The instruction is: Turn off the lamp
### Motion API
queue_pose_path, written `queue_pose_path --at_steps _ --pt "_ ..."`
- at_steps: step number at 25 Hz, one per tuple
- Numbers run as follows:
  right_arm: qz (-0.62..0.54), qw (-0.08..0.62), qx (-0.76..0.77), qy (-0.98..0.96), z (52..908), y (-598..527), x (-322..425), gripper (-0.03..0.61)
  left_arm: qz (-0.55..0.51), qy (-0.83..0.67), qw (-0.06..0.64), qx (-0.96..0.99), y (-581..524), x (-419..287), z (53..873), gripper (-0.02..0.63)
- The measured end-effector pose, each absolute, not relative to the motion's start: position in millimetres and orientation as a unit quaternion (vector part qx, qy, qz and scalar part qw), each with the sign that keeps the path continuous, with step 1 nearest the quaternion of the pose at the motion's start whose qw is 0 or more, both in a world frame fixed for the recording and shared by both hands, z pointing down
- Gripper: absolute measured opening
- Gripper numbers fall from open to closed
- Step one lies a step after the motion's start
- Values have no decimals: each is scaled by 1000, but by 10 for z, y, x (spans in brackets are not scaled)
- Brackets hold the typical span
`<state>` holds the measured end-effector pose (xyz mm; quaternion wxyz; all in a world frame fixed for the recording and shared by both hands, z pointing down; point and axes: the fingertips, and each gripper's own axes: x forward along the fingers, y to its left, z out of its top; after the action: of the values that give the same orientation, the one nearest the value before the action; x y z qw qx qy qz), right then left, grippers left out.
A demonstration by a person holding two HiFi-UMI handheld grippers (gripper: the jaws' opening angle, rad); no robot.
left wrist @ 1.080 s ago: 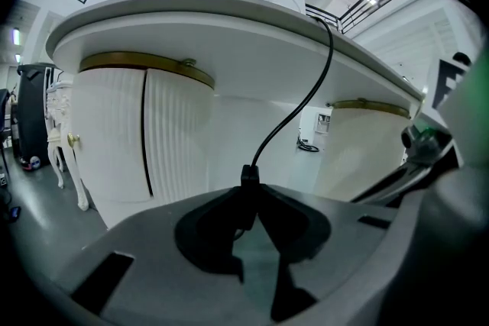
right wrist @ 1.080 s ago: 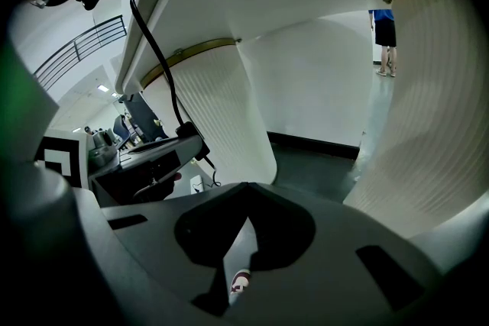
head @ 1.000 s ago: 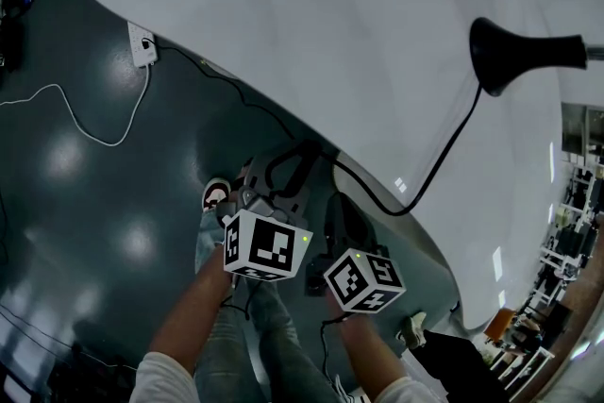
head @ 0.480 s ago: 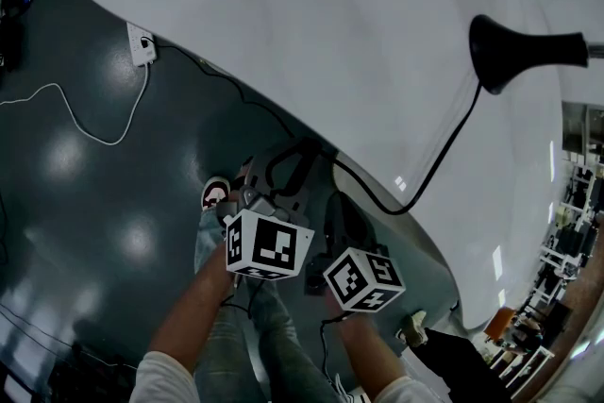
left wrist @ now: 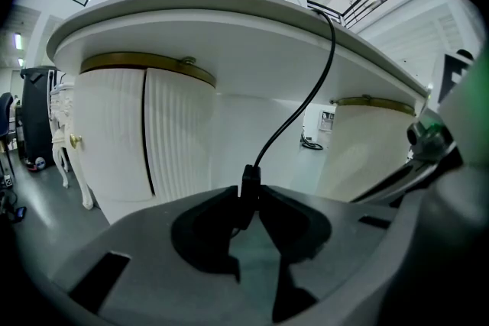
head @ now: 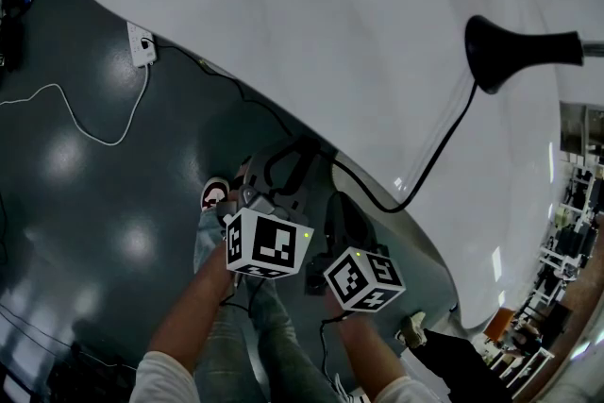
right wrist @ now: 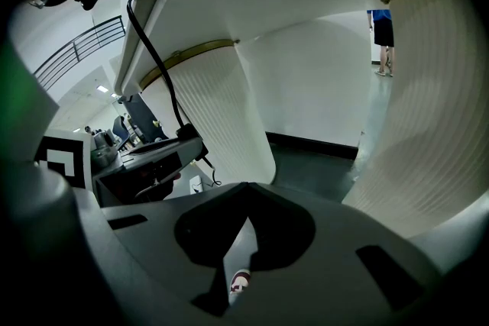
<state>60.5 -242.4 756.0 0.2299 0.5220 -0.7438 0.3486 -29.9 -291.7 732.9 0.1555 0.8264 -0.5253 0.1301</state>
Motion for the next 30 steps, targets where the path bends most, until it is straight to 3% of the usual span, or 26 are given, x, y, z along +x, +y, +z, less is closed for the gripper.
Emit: queue_pose_path --at_steps 23,30 --pt "339 231 515 -753 7399 -2398 590 -2 94 -549 173 812 -2606 -372 7119 89" --pt "336 229 510 -758 7350 -2374 566 -2 105 -566 199 793 -2395 -395 7235 9"
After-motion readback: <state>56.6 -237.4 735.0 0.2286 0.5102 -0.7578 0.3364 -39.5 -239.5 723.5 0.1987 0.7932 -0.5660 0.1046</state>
